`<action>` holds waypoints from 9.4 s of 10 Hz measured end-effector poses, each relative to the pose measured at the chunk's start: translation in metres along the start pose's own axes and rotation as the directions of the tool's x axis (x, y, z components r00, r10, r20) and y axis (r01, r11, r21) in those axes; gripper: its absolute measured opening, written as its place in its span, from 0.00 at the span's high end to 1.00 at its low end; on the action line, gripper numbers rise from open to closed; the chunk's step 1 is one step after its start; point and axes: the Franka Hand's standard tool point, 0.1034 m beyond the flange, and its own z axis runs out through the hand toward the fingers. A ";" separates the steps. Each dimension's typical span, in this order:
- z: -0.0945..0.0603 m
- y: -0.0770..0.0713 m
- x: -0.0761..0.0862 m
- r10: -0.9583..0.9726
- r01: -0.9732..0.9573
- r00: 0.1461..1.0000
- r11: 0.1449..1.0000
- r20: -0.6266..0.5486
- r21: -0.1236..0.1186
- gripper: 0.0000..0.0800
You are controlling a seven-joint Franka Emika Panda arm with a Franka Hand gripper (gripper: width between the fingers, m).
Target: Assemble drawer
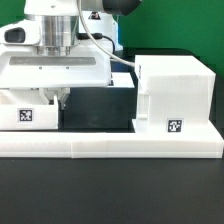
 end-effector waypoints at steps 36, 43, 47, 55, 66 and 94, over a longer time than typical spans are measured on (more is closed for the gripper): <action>-0.029 -0.068 0.029 -0.951 0.945 0.309 0.308 0.014 0.112 0.95; -0.015 -0.054 0.025 -0.942 0.937 0.332 0.324 -0.050 0.132 0.95; -0.009 -0.054 0.028 -0.958 0.958 0.282 0.278 -0.047 0.068 0.95; -0.005 -0.061 0.029 -0.977 0.975 0.212 0.209 -0.029 0.078 0.95; -0.008 -0.079 0.045 -0.979 0.971 0.205 0.202 -0.007 0.126 0.95; -0.005 -0.093 0.041 -0.965 0.964 0.262 0.261 -0.024 0.055 0.95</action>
Offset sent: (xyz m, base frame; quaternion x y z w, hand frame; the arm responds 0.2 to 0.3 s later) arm -0.0204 0.0153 0.0378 0.0158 -0.0345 -0.0493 0.9981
